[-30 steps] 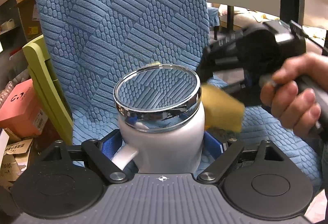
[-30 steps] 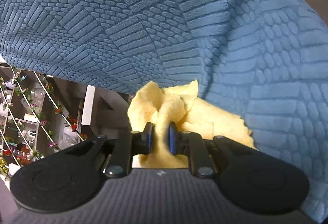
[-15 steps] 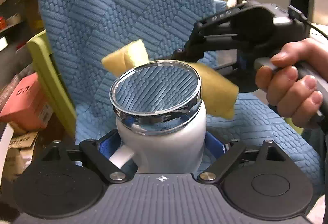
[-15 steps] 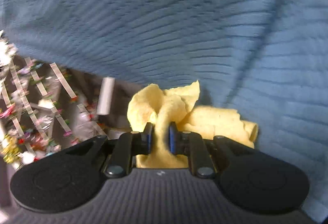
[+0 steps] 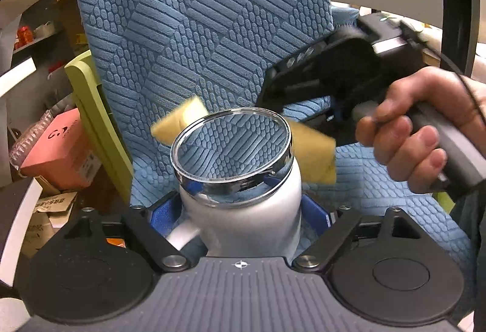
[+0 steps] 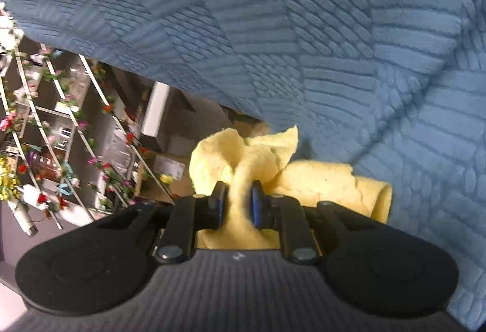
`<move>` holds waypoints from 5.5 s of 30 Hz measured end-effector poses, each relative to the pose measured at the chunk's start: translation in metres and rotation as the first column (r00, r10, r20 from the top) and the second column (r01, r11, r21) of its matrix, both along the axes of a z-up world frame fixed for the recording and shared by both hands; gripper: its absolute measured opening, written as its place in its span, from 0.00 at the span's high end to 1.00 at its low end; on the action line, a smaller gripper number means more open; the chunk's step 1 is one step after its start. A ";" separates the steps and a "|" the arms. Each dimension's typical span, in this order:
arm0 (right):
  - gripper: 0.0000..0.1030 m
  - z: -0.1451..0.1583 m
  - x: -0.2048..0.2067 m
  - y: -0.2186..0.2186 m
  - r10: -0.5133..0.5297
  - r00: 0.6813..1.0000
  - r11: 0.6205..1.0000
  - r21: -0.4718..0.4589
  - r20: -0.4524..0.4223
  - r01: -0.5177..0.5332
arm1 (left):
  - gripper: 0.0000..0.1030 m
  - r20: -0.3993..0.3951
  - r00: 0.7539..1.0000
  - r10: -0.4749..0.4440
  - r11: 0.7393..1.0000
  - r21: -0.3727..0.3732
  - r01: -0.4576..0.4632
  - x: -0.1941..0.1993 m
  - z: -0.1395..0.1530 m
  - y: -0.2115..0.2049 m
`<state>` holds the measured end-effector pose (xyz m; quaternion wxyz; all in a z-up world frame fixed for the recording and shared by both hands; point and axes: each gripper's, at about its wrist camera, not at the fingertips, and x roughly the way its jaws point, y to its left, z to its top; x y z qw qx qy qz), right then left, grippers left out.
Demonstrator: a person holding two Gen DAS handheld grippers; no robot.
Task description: Clean container
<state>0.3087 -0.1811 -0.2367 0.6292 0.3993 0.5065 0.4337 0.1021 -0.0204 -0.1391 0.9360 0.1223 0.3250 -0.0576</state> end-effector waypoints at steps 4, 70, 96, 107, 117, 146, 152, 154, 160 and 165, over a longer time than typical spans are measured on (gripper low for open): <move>0.82 -0.004 0.006 0.008 0.039 0.999 0.999 -0.002 -0.009 -0.039 | 0.15 -0.006 1.000 -0.013 1.000 -0.009 0.013 0.001 0.001 0.003; 0.81 -0.004 -0.015 -0.008 -0.083 0.994 0.990 0.111 -0.071 0.091 | 0.12 -0.004 0.999 -0.046 0.999 -0.007 0.046 0.004 -0.010 0.003; 0.81 -0.007 -0.074 -0.054 -0.377 0.905 0.921 0.019 -0.196 0.388 | 0.12 0.016 0.999 -0.039 0.999 -0.022 0.039 -0.001 -0.015 0.002; 0.81 -0.016 -0.087 -0.062 -0.436 0.869 0.894 -0.002 -0.233 0.447 | 0.12 0.020 0.999 -0.031 0.999 -0.025 0.031 0.000 -0.016 0.001; 0.81 -0.006 -0.102 -0.066 -0.476 0.856 0.877 -0.029 -0.201 0.480 | 0.12 0.018 1.000 -0.025 0.999 -0.031 0.026 0.004 -0.015 -0.002; 0.81 0.024 -0.128 -0.064 -0.509 0.858 0.861 -0.034 -0.067 0.508 | 0.12 0.011 0.995 -0.099 0.995 -0.021 0.099 0.002 -0.020 0.006; 0.81 0.016 -0.133 -0.061 -0.513 0.852 0.858 -0.079 -0.101 0.507 | 0.13 0.002 0.995 -0.099 0.995 -0.023 0.099 0.001 -0.019 0.008; 0.81 0.021 -0.133 -0.060 -0.510 0.856 0.860 -0.080 -0.084 0.504 | 0.13 -0.002 0.995 -0.098 0.995 -0.029 0.098 0.002 -0.018 0.009; 0.81 0.034 -0.139 -0.057 -0.507 0.862 0.860 -0.089 -0.029 0.503 | 0.14 -0.010 0.996 -0.092 0.995 -0.040 0.092 0.001 -0.017 0.009; 0.81 0.025 -0.143 -0.059 -0.515 0.853 0.855 -0.119 -0.088 0.504 | 0.15 -0.012 0.995 -0.097 0.994 -0.046 0.096 -0.002 -0.017 0.012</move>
